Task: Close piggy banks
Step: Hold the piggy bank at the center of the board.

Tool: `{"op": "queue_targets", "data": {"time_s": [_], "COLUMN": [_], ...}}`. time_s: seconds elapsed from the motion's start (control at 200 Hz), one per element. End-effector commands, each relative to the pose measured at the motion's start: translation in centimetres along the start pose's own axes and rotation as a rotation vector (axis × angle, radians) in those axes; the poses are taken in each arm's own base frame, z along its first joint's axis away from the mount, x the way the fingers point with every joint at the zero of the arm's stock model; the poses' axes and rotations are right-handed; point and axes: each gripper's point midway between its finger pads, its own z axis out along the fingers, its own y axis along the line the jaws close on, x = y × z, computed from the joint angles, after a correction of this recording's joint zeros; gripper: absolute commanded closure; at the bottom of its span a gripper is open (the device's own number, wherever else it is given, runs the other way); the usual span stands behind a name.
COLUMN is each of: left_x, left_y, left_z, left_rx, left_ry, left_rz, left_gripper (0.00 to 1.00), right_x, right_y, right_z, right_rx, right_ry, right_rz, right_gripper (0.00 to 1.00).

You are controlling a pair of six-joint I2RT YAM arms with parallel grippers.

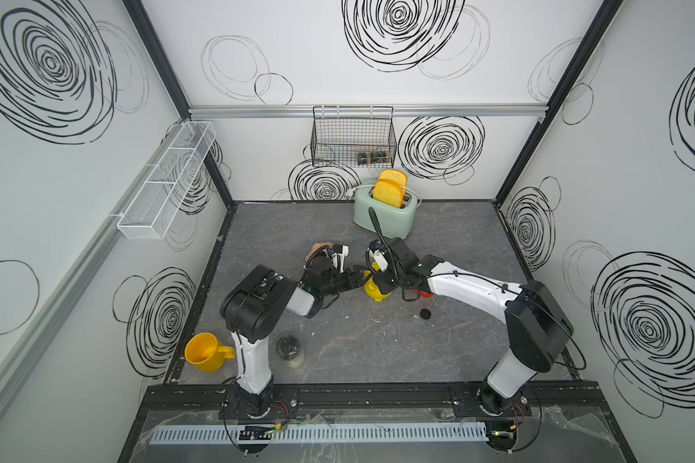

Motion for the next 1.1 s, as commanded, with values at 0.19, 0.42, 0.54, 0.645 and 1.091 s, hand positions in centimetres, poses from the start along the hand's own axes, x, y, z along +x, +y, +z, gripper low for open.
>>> {"op": "queue_targets", "data": {"time_s": [0.19, 0.42, 0.54, 0.645, 1.091], "left_x": [1.4, 1.3, 1.3, 1.2, 1.1], "left_y": [1.5, 1.5, 1.6, 1.5, 1.5], "left_z": [-0.2, -0.2, -0.2, -0.2, -0.4], "left_rx": [-0.031, -0.030, -0.030, -0.028, -0.027], "left_ry": [0.033, 0.031, 0.031, 0.029, 0.024], "left_rz": [-0.038, -0.037, -0.036, -0.035, -0.040], "left_gripper": [0.21, 0.21, 0.21, 0.21, 0.21], "right_x": [5.4, 4.8, 4.6, 4.3, 3.6], "right_y": [-1.8, -1.9, -1.7, -1.3, -0.4], "right_z": [2.6, 2.4, 2.4, 2.4, 2.2], "right_rx": [0.140, 0.166, 0.163, 0.149, 0.111], "right_ry": [0.210, 0.207, 0.201, 0.207, 0.209], "right_rz": [0.127, 0.213, 0.265, 0.297, 0.446], "right_gripper": [1.00, 1.00, 1.00, 1.00, 1.00]}}
